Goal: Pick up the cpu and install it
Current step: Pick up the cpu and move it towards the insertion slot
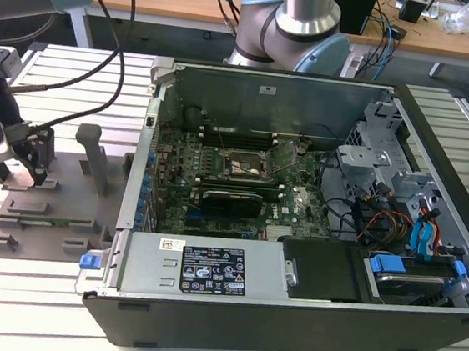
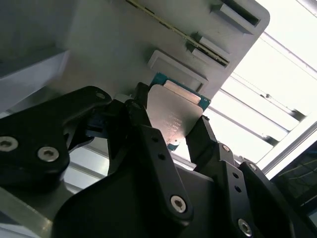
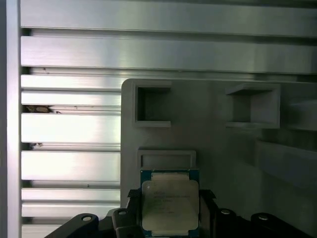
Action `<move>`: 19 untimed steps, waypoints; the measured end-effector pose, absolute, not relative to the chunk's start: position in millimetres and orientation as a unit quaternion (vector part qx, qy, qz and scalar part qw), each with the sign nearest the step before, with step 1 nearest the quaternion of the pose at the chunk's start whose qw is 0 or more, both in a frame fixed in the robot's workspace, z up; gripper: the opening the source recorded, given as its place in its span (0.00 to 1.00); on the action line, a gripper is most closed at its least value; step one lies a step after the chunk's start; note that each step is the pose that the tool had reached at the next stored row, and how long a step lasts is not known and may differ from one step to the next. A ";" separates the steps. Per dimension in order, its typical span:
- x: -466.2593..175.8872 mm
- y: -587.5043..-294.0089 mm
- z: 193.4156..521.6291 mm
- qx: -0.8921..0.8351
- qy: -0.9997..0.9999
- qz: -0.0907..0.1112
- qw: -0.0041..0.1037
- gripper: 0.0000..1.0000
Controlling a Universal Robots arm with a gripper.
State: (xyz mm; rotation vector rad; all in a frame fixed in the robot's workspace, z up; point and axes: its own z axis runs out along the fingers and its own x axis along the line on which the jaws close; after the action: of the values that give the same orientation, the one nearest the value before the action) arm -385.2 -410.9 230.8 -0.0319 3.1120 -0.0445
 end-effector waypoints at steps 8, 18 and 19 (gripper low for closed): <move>-385.2 -410.9 238.7 -0.010 1.000 -0.014 0.015 0.55; -385.2 -410.9 251.4 -0.010 1.000 -0.014 0.015 0.55; -385.2 -410.9 252.3 -0.010 1.000 -0.014 0.015 0.55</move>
State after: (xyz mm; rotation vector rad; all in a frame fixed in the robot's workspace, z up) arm -385.2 -410.9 252.3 -0.0319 3.1119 -0.0444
